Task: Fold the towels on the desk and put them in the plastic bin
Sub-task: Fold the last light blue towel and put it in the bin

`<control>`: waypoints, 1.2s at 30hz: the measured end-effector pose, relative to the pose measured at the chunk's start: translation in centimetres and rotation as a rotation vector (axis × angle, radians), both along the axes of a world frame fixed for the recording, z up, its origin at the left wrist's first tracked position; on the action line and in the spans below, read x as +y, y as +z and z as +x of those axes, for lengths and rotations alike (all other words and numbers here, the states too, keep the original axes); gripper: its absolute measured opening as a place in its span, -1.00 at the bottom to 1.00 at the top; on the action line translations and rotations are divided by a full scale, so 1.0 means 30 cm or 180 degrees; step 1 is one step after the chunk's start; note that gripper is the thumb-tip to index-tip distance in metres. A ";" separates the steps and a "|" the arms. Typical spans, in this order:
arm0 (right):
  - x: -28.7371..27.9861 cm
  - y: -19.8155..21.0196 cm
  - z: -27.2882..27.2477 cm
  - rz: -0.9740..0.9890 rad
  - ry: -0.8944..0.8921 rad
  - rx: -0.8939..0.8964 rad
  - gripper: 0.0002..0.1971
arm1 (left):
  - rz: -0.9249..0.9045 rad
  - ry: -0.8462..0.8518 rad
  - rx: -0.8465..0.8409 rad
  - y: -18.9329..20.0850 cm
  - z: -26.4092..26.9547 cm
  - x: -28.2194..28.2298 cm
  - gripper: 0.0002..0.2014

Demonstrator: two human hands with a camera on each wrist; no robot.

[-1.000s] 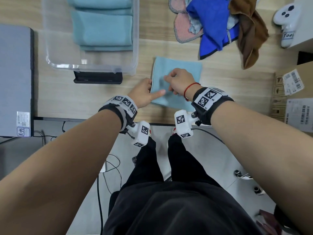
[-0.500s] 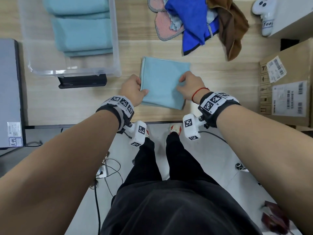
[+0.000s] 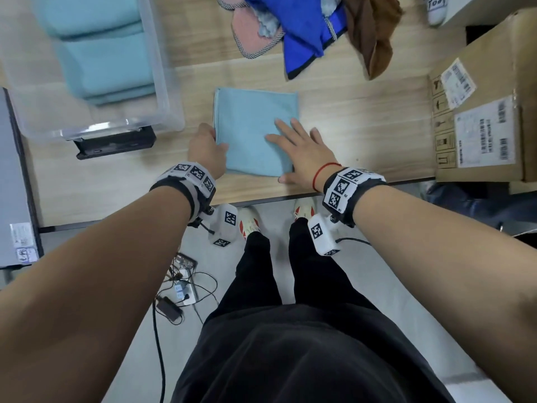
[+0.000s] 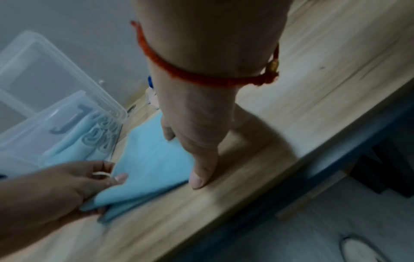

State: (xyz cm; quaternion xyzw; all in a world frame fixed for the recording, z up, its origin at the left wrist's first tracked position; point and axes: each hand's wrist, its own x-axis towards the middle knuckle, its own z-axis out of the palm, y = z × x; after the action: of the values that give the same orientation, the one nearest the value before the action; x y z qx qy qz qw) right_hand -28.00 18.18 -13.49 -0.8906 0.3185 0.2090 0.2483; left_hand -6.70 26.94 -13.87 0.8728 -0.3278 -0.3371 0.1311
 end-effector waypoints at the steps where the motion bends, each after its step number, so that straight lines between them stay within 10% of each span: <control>1: 0.001 -0.004 -0.010 -0.0015 0.0001 0.0010 0.00 | 0.0007 0.0033 -0.0005 -0.002 -0.002 -0.003 -0.74; 6: -0.003 -0.007 -0.050 -0.0150 -0.0063 0.0048 -0.01 | -0.0293 0.0128 -0.0206 -0.001 0.003 -0.012 -0.65; 12: -0.011 0.061 -0.040 -0.0509 -0.0572 0.0008 -0.43 | -0.1032 -0.1012 -0.0406 0.053 -0.071 -0.069 -0.83; 17: -0.041 0.056 -0.051 -0.0308 -0.0698 -0.0043 -0.68 | -0.0234 -0.1423 -0.0180 0.019 -0.110 -0.071 -0.85; 23: -0.099 0.015 -0.123 0.0208 -0.1353 0.0152 -0.60 | 0.0138 -0.1279 -0.0391 0.020 -0.088 -0.058 -0.62; 30: -0.118 0.025 -0.125 0.0228 -0.1356 0.0383 -0.56 | -0.0946 -0.1501 0.0302 0.071 -0.165 -0.129 -0.60; 36: -0.107 0.029 -0.131 0.0333 -0.1432 0.0294 -0.56 | 0.0390 -0.2633 -0.0670 0.015 -0.138 -0.122 -0.13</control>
State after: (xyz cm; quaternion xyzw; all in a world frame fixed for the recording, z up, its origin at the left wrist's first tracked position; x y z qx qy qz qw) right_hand -31.94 14.96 -12.62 -0.7726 0.5087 0.2052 0.3196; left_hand -10.82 23.29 -13.43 0.7037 -0.6410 -0.2892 -0.1013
